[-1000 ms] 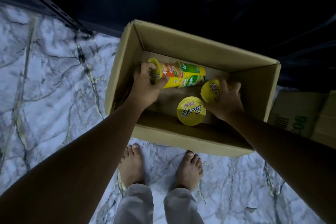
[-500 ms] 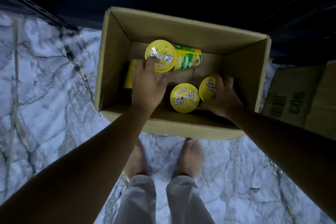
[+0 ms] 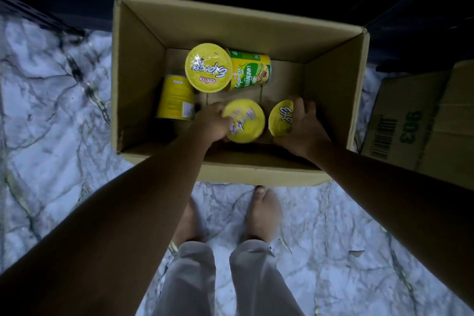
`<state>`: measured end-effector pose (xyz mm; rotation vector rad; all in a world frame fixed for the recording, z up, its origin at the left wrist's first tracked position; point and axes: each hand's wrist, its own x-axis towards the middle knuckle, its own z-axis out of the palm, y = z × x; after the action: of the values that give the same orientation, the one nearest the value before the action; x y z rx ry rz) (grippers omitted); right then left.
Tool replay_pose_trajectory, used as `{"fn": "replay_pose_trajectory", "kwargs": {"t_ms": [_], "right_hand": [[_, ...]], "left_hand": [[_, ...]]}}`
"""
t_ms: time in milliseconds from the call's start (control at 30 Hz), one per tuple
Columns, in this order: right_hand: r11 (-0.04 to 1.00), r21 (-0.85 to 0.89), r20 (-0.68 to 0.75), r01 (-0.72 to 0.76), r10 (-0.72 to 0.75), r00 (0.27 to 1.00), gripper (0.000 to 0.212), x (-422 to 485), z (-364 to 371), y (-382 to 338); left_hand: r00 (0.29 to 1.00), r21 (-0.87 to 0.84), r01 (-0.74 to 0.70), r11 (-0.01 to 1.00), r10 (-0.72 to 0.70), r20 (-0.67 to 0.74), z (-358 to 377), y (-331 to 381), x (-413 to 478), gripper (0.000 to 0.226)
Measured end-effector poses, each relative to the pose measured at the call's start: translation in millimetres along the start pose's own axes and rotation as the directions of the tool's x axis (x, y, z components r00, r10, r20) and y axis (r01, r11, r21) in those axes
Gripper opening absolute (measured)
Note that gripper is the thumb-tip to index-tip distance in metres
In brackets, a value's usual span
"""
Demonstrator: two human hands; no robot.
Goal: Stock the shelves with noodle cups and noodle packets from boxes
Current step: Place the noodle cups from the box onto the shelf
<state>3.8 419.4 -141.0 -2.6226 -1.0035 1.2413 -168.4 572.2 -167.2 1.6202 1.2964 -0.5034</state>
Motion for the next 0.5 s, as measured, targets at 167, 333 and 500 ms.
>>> {"fn": "replay_pose_trajectory", "kwargs": {"t_ms": [167,333,500], "right_hand": [[1.0,-0.008,0.008,-0.004,0.005,1.0,0.11,-0.1,1.3,0.1],[1.0,-0.004,0.008,-0.019,0.019,1.0,0.11,0.2,3.5,-0.3],[1.0,0.014,-0.005,0.003,-0.003,1.0,0.107,-0.6,4.9,1.1]], "left_hand": [[0.97,-0.032,0.143,0.989,-0.147,-0.194,-12.8,-5.3,-3.6,0.036],[0.984,-0.212,0.087,0.973,-0.117,-0.132,-11.6,7.0,-9.7,0.08],[0.988,-0.233,0.139,0.962,-0.152,-0.039,5.6,7.8,-4.0,0.113]]}}
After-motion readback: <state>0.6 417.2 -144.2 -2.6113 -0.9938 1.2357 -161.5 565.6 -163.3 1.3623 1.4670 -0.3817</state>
